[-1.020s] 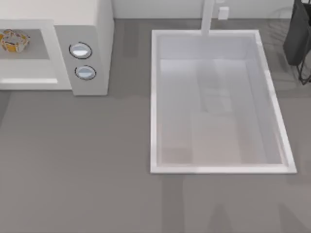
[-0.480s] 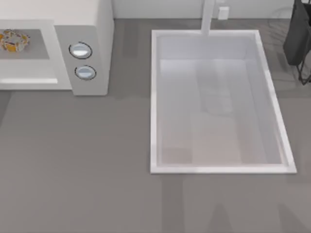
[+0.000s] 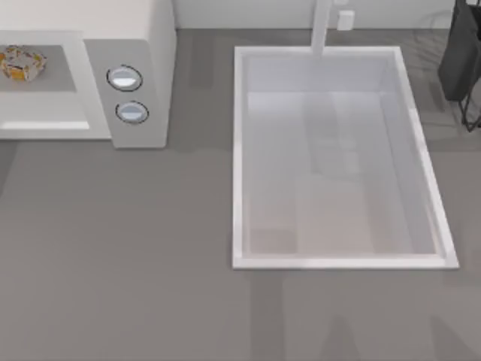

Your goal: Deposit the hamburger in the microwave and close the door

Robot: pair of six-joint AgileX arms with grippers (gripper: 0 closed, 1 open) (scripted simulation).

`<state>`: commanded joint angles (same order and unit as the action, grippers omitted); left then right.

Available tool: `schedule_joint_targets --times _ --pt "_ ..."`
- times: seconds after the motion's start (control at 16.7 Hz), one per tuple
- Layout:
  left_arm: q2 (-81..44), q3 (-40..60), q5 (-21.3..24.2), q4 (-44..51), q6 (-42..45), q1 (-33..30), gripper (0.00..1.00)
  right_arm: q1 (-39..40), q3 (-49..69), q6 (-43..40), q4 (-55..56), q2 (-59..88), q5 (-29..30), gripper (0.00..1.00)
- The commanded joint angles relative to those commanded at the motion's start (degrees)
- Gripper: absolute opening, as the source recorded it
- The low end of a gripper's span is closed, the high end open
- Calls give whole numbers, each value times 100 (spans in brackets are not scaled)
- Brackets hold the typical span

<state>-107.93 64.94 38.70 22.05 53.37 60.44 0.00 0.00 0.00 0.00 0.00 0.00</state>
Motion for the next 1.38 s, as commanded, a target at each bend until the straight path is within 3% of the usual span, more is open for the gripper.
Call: schedule_joint_targets --times 0.3,0.78,1.14,1.38 --pt "245 -222 -65 -119 -157 -113 0 0 0 0 0 0 0 100" --pt "1722 -2119 -466 -999 -1041 -953 0 0 0 0 0 0 0 100" --pt "1802 -2222 -476 -1046 -1107 -990 0 0 0 0 0 0 0 100" --pt "2435 -2793 -845 -1258 -1690 -1600 0 0 0 0 0 0 0 100"
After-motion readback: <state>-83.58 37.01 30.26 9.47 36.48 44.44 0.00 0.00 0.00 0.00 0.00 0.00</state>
